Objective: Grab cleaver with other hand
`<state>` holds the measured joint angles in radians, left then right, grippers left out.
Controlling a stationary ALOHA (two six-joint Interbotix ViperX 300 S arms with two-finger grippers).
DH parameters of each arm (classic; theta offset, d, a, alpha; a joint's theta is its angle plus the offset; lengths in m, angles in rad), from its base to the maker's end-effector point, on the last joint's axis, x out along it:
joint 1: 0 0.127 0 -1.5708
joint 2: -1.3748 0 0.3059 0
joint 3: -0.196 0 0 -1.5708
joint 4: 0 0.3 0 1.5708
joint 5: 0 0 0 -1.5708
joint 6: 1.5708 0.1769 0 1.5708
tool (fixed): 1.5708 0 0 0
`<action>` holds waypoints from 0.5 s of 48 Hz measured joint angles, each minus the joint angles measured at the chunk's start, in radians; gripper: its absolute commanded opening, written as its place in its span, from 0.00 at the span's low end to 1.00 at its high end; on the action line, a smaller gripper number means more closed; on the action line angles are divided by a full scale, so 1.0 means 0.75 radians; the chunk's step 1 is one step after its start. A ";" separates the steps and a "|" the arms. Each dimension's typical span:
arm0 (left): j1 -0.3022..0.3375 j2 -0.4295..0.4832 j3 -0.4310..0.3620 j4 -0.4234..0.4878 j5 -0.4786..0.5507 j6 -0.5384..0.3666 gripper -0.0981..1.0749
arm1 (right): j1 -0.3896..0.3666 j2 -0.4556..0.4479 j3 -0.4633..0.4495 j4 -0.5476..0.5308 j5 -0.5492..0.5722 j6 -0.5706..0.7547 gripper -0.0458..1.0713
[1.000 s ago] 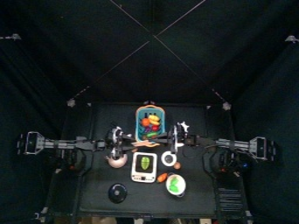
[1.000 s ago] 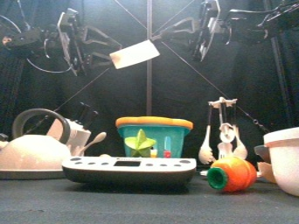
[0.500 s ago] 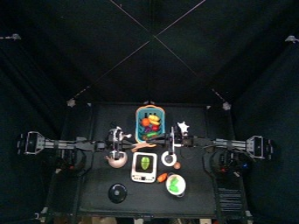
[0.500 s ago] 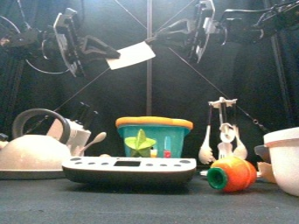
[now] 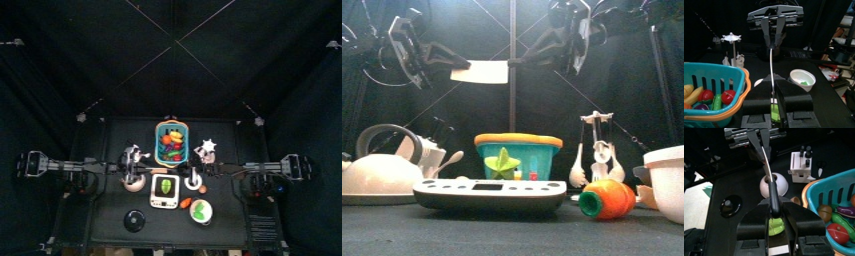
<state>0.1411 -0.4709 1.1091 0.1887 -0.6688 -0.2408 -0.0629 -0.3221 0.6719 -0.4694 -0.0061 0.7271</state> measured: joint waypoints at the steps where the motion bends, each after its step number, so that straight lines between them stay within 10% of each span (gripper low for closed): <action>1: 0.002 -0.002 0.002 0.000 0.000 0.000 0.42 | 0.000 0.000 0.000 0.002 0.004 0.002 0.68; 24: -0.022 0.043 0.002 0.010 0.000 0.000 0.42 | 0.002 0.039 -0.029 -0.008 0.035 -0.004 0.75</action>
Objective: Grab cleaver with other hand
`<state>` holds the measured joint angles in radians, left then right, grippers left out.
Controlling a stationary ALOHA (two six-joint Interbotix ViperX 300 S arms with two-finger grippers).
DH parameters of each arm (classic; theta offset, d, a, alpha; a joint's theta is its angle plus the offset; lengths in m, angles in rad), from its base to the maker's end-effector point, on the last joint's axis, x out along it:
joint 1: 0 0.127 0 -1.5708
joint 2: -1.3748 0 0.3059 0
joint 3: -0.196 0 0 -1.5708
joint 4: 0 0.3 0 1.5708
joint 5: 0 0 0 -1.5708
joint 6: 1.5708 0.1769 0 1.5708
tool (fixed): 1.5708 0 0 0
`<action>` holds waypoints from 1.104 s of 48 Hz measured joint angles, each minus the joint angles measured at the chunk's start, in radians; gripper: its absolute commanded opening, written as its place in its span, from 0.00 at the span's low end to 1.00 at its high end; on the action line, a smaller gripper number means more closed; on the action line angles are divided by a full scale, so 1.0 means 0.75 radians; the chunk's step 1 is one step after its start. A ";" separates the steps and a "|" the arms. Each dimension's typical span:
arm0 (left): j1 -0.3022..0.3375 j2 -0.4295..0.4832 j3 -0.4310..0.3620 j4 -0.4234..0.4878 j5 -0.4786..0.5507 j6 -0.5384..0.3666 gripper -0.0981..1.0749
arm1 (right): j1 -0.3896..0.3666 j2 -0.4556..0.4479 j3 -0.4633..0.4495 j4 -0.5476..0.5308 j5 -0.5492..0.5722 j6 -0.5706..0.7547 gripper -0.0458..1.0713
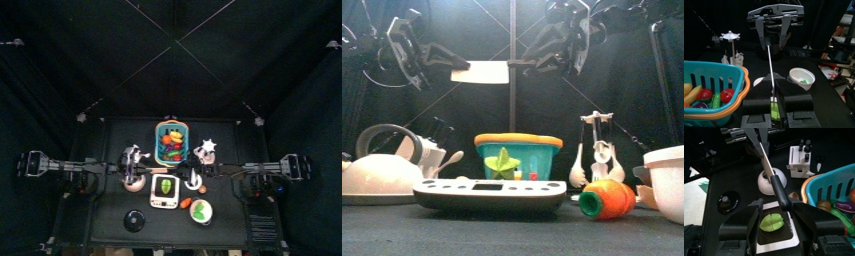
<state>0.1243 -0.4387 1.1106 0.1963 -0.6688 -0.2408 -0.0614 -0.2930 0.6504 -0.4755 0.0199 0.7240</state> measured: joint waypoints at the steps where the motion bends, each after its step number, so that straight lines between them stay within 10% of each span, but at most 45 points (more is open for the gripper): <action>1: -0.004 0.004 0.000 0.002 -0.002 0.000 0.42 | -0.002 0.004 -0.002 0.000 0.002 0.000 0.75; 53: -0.027 0.157 0.014 0.121 -0.004 0.002 0.42 | 0.049 0.082 -0.041 -0.137 0.080 -0.008 0.52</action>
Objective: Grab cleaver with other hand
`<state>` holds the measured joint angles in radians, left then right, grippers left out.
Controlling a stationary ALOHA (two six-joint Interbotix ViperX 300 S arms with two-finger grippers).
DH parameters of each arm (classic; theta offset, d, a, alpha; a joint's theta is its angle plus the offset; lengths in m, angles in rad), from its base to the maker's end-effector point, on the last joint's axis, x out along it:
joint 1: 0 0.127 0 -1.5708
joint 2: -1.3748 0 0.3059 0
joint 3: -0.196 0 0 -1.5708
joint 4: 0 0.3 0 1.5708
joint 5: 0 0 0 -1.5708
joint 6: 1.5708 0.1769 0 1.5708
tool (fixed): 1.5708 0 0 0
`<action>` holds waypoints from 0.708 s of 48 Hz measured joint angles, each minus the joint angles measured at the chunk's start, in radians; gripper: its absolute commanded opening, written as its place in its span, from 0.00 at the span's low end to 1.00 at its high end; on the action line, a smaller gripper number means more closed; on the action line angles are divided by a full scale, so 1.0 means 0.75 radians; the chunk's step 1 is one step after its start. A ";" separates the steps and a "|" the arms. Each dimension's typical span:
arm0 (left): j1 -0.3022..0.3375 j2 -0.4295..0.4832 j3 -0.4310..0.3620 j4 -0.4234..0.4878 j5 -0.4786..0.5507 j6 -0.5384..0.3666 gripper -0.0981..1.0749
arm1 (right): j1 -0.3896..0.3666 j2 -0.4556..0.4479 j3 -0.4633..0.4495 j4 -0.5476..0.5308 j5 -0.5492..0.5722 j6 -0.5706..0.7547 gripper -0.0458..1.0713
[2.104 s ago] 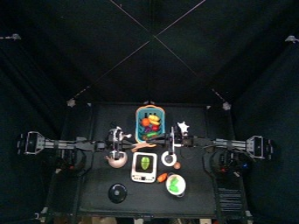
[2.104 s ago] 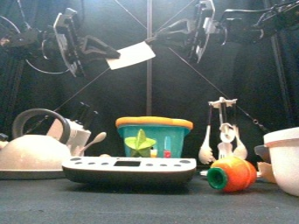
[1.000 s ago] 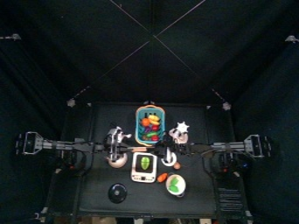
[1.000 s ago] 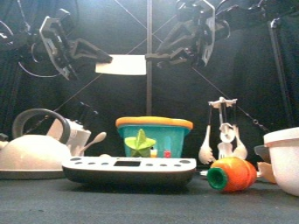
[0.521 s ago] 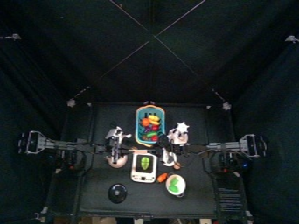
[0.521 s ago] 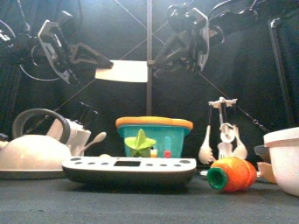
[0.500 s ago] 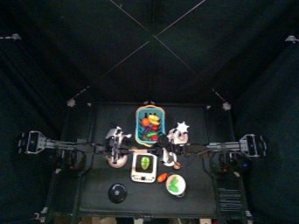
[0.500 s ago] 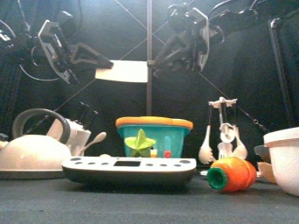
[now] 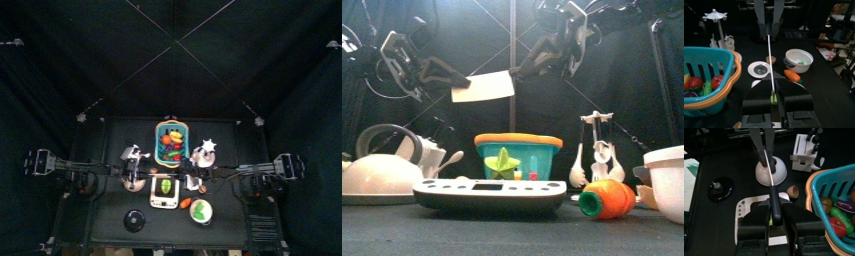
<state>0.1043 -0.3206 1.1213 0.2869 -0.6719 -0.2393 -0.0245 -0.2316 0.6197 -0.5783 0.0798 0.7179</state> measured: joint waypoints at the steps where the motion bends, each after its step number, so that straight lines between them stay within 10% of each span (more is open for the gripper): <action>1: 0.002 0.002 0.000 0.002 0.002 0.000 0.42 | -0.002 0.000 0.000 -0.002 0.000 0.000 0.52; 34: -0.061 0.008 0.014 -0.006 -0.002 -0.006 0.42 | 0.065 0.014 0.014 0.018 0.063 0.008 0.51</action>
<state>0.0583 -0.3145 1.1321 0.2823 -0.6734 -0.2439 0.0245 -0.2209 0.6305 -0.5645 0.1273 0.7240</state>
